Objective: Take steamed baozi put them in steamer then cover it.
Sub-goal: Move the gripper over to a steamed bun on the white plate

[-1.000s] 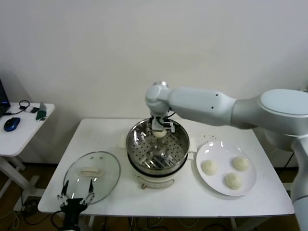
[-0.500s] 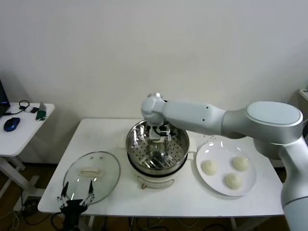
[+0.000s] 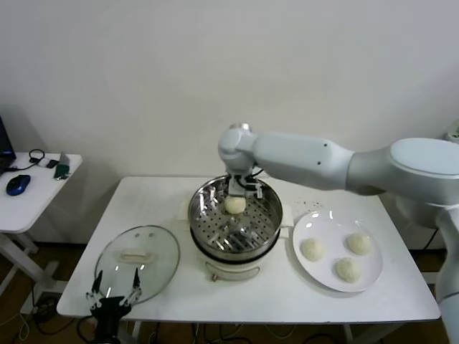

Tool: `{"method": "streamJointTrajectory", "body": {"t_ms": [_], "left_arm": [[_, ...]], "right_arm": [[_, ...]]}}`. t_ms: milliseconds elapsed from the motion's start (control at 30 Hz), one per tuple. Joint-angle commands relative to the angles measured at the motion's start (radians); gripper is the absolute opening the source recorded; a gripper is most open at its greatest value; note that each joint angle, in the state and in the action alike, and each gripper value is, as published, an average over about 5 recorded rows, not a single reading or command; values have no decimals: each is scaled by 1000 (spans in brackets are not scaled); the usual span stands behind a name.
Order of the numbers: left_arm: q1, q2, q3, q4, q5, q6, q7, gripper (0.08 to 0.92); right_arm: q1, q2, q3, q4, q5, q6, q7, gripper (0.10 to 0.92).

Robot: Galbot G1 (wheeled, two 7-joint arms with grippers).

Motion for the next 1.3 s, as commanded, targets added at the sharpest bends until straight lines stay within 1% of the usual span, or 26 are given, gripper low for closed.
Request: {"method": "streamJointTrajectory", "body": {"t_ms": [33,133,267,467,600,867,1033,1300], "left_arm": [[-1,1,3,-13,0,5,2,823],[-2,3,5,-20,-1,7,7,823],[-5,4,12,-24,0,10,10,823],[-10,5,19,-24,6,17,10,823],[-13,3,21,-25,14,22,9,823],[2,-3,10,-30,20,23,5,823],[15,-2,0,-30,17,20,3,823],[24,-2,-6,-26,16,15,1,823]], "right_arm": [[211,-223,-172,23,592,-208,1,823],[214,-323,-216,38,678,-291,37,823],[199,-451,-274,87,720,-391,106,823],[93,-605,-266,153,673,-491,168,823],[-43,-649,-190,153,602,-514,183,823],[-294,-649,-37,111,498,-528,202,823],[-391,-597,34,67,483,-538,217,823],[-461,-504,112,-21,455,-542,228,823]]}}
